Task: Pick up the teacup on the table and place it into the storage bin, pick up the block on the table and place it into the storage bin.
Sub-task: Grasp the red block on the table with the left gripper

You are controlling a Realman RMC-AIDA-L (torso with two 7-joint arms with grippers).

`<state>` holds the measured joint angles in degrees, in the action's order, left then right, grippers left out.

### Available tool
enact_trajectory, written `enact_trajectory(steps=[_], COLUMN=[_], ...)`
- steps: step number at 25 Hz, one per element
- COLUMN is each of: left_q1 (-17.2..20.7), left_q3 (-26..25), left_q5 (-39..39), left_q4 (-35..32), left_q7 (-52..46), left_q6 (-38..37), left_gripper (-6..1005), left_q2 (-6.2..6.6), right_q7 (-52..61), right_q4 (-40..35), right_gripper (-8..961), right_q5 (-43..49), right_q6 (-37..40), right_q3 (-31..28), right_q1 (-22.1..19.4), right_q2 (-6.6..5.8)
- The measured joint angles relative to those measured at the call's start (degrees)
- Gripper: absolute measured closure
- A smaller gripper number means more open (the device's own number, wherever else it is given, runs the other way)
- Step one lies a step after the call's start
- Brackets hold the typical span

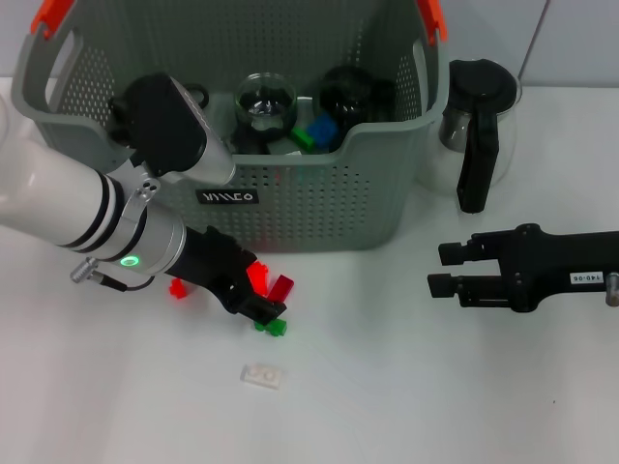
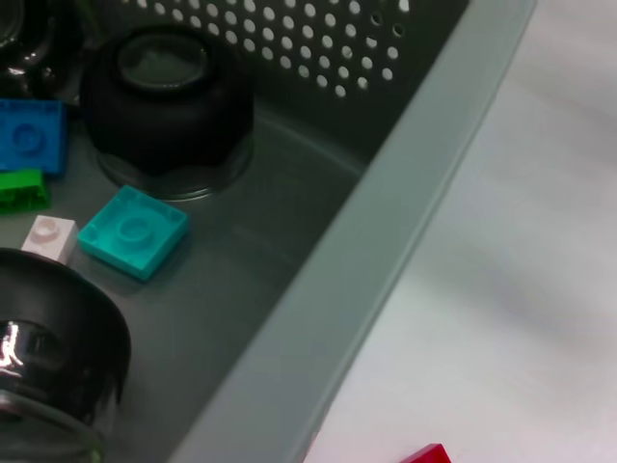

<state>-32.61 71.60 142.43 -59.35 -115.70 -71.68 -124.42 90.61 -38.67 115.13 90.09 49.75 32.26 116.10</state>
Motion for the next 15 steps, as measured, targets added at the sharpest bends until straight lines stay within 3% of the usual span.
enact_trajectory(steps=[15], left_q1=[0.25], left_q3=[0.14], left_q5=[0.05], left_q4=[-0.85], left_q7=[-1.00], left_q6=[0.39], left_gripper=[166], left_q2=[0.17], right_q7=[-0.01], right_q4=[0.00], right_gripper=[369], right_q5=[0.00], right_q6=[0.07], right_q3=[0.00], right_q1=[-0.20], right_q2=[0.00])
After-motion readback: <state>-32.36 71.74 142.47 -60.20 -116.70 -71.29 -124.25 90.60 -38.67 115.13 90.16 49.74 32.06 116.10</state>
